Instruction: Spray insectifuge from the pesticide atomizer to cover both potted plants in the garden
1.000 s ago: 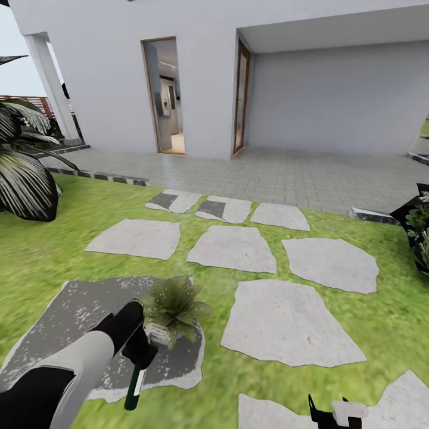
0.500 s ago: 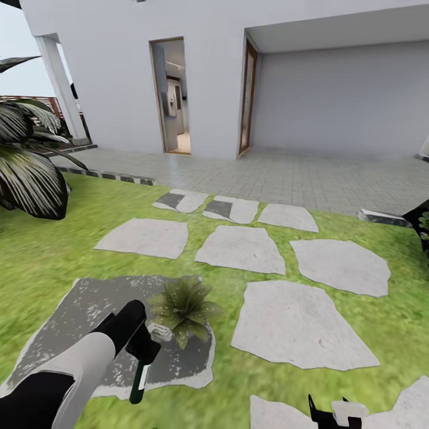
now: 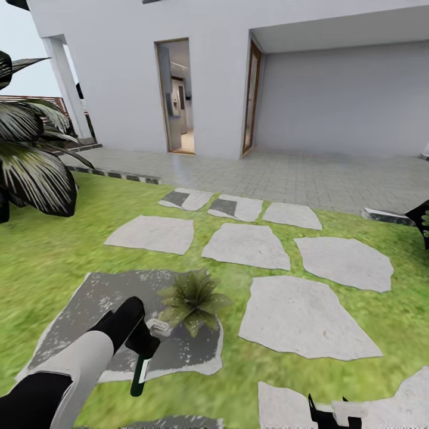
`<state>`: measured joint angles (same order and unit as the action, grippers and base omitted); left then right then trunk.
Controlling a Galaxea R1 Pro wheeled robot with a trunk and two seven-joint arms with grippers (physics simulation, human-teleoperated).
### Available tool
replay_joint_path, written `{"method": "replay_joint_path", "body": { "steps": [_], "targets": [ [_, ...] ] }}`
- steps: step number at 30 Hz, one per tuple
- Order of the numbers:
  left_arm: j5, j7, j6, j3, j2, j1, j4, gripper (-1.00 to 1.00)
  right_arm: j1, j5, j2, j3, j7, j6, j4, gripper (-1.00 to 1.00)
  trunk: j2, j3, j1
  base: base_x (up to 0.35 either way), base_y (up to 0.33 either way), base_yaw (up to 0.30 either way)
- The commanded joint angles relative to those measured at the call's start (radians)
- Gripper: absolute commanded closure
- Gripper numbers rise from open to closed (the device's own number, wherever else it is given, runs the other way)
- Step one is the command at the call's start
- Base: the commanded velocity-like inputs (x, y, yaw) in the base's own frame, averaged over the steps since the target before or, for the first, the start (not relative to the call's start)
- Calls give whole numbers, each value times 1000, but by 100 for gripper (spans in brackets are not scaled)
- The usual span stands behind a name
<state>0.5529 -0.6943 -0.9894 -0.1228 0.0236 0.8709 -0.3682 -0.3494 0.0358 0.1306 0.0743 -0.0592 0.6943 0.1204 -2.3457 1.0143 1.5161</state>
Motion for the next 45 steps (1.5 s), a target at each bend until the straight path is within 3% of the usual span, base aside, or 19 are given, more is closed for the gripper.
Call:
{"method": "replay_joint_path", "body": {
  "steps": [1, 9, 22, 24, 26, 29, 34, 45],
  "targets": [
    [7, -10, -1, -5, 1, 0, -3, 100, -1, 4, 0, 7, 1, 4, -1, -100, 0, 1, 0, -95, 279, 0],
    [8, -8, -2, -6, 2, 6, -5, 100, 0, 3, 0, 7, 1, 4, -1, -100, 0, 1, 0, -18, 302, -23],
    [8, -12, -3, -8, 2, 14, -5, 100, 0, 0, 0, 9, -3, 4, -1, -100, 0, 1, 0, 76, 317, -275],
    [8, -13, -3, -7, 15, 15, -5, 100, 0, -1, 0, 10, -3, 4, -1, -100, 0, 1, 0, 100, 327, -288],
    [1, -15, -4, -6, 56, 19, -9, 100, 0, -2, 0, 10, -3, 4, 0, -100, 0, 1, 0, 91, 331, -288],
    [-1, -17, -3, -5, 75, 22, -27, 100, -1, -2, 0, 9, -1, 4, 2, -100, 0, 1, 0, 88, 333, -288],
    [-2, -17, -3, -6, 81, 23, -93, 100, -2, -2, -2, 10, -1, 4, 10, -100, 0, 1, 0, 85, 334, -253],
    [-1, -20, 1, -12, 76, 13, -101, 100, -2, -1, 5, 12, -7, 4, 6, -100, 0, 1, 0, 87, 335, -85]
  ]
}}
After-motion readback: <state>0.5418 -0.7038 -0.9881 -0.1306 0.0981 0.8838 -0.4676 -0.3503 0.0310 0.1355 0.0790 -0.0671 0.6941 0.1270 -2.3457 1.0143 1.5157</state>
